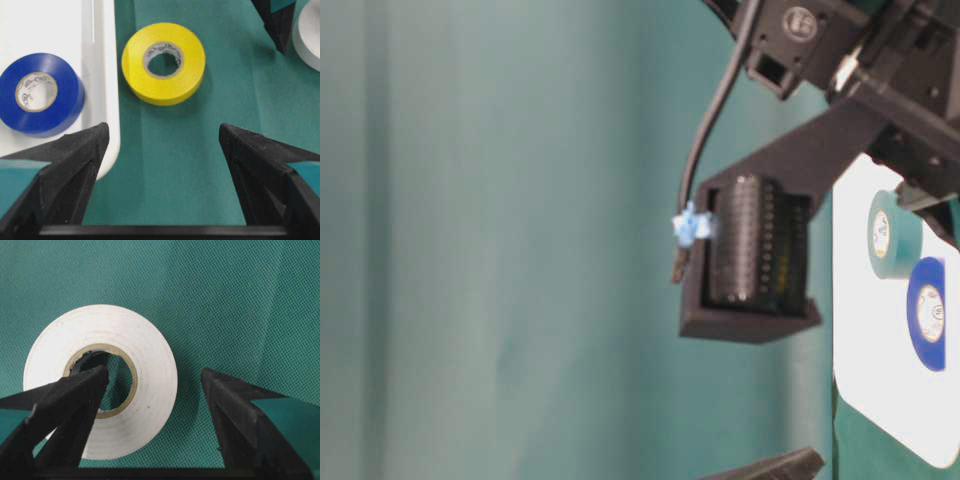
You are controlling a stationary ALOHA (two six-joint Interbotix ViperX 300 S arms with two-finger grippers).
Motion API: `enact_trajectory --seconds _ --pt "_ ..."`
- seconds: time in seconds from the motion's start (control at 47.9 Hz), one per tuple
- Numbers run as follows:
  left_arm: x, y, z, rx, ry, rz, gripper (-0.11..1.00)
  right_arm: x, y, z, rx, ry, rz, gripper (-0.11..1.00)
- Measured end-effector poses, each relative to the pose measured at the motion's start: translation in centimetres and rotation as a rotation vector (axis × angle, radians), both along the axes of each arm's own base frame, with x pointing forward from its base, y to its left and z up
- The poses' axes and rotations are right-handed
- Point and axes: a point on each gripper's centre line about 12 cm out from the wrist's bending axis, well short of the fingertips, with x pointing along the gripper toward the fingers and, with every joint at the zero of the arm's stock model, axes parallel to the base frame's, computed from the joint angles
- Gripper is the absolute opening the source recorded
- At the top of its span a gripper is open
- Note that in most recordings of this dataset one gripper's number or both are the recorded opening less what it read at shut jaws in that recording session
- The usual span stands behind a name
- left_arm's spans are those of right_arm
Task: Put the tape alternately from left to right into the white case.
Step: 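Lower the right gripper into the white roll's hole and close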
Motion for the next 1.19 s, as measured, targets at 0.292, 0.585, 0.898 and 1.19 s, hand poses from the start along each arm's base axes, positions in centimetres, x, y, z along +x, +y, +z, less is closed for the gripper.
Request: enact_trajectory --seconds 0.292,0.585,0.898,1.19 --pt "0.0 0.0 0.0 0.0 0.0 0.0 0.61 0.04 -0.05 -0.05 0.0 -0.002 0.0 0.87" --pt "-0.12 0.0 -0.17 -0.001 0.006 0.001 0.61 0.14 -0.12 0.04 -0.014 -0.007 0.012 0.43" --pt "-0.15 0.0 -0.21 0.0 0.006 0.0 0.61 0.16 -0.2 0.17 -0.02 -0.011 0.017 0.25" --pt "-0.11 0.0 -0.16 -0.001 0.005 0.001 0.61 0.02 -0.32 0.81 -0.026 -0.01 0.015 0.25"
